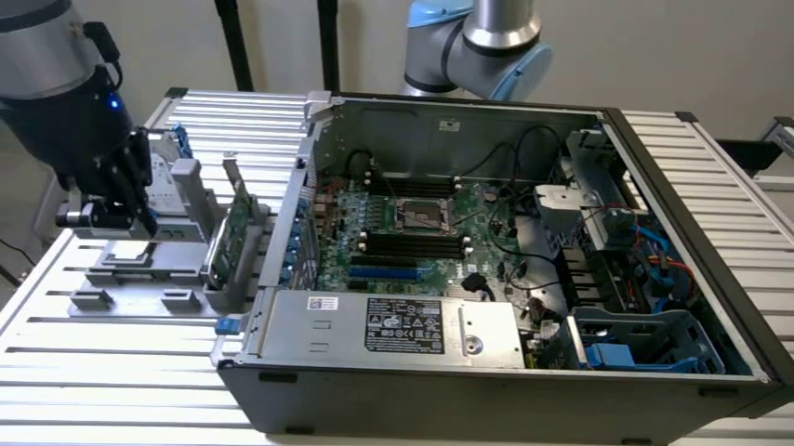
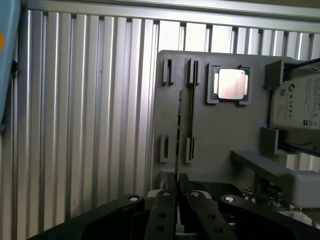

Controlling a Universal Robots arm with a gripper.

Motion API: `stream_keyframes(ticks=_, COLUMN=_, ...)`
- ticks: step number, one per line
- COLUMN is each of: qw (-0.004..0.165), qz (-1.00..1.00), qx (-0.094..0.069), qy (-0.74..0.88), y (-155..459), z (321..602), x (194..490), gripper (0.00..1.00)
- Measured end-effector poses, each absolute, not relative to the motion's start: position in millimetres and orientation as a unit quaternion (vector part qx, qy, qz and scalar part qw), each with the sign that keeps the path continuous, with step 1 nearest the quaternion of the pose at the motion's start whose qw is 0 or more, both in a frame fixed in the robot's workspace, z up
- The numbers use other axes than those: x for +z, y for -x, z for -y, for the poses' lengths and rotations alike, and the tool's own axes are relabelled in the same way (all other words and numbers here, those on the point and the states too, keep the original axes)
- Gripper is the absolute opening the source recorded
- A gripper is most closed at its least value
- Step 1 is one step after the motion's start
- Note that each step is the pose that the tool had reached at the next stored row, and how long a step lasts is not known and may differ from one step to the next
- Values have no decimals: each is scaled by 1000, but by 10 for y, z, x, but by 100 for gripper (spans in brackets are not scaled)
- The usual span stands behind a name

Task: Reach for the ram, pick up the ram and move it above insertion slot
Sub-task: 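Pick up the ram and move it above insertion slot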

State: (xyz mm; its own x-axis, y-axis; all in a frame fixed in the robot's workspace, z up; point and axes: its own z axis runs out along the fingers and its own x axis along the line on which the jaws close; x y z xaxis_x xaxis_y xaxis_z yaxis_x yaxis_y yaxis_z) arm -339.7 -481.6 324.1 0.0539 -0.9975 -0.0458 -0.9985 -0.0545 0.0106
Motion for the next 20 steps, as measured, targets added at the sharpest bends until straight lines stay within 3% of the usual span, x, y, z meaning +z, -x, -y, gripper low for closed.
stream_keyframes(ticks=13, qw=17, qz=-685, qx=27, qy=727, y=2853, z=4815, x=3822, gripper=14)
stream_keyframes(ticks=20, qw=16, qz=-685, qx=29, qy=728, y=2535, z=4815, x=3889, gripper=14)
